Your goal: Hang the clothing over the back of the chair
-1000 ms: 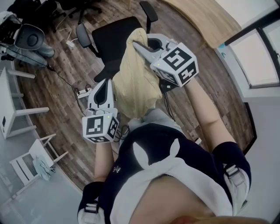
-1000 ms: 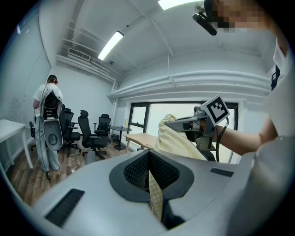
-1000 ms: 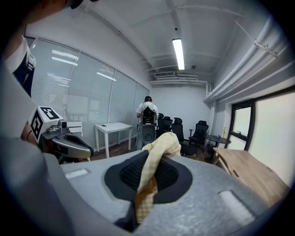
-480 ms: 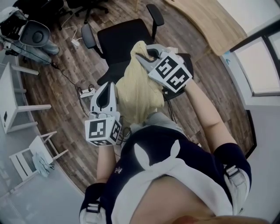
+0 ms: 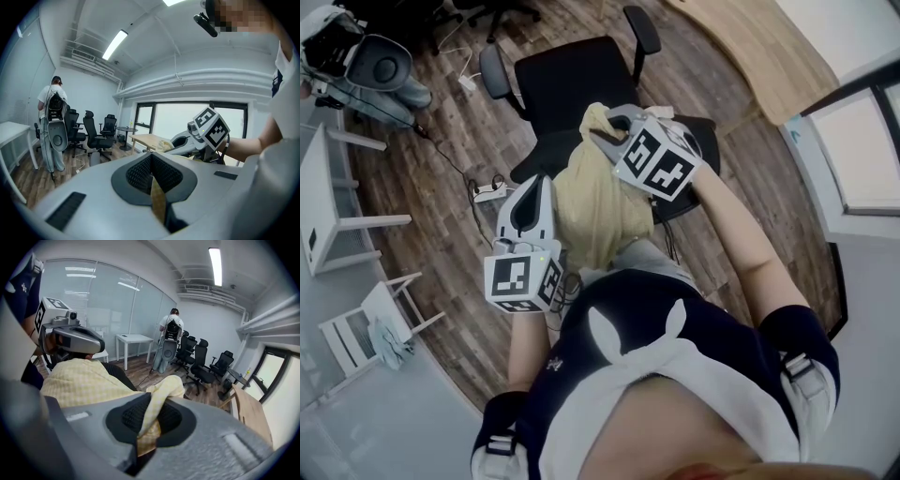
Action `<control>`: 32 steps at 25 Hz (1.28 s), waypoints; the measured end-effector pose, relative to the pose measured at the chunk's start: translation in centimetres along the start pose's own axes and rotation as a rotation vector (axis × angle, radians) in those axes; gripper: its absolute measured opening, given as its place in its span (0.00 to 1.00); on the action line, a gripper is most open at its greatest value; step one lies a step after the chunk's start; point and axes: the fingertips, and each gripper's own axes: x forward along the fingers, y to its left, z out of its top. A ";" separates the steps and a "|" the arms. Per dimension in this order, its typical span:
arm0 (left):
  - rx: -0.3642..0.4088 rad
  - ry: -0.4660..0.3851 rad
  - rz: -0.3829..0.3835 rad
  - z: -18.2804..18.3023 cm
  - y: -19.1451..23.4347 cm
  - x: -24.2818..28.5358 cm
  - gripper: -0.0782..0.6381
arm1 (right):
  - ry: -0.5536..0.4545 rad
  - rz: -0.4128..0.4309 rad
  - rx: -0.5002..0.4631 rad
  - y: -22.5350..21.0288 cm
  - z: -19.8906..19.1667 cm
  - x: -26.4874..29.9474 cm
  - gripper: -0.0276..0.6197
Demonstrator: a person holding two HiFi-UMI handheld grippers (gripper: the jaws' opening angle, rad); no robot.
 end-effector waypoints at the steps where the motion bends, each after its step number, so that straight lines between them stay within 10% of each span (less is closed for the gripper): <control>1: 0.002 0.004 0.000 -0.1 0.0 0.0 0.12 | 0.003 0.009 -0.005 0.2 -0.1 0.2 0.08; 15: 0.020 0.039 -0.025 -0.6 0.2 0.5 0.12 | 0.096 0.206 0.011 1.7 -1.7 2.8 0.09; 32: 0.028 0.002 -0.038 0.8 -0.2 -0.1 0.12 | 0.126 0.093 0.013 0.7 -1.0 1.2 0.17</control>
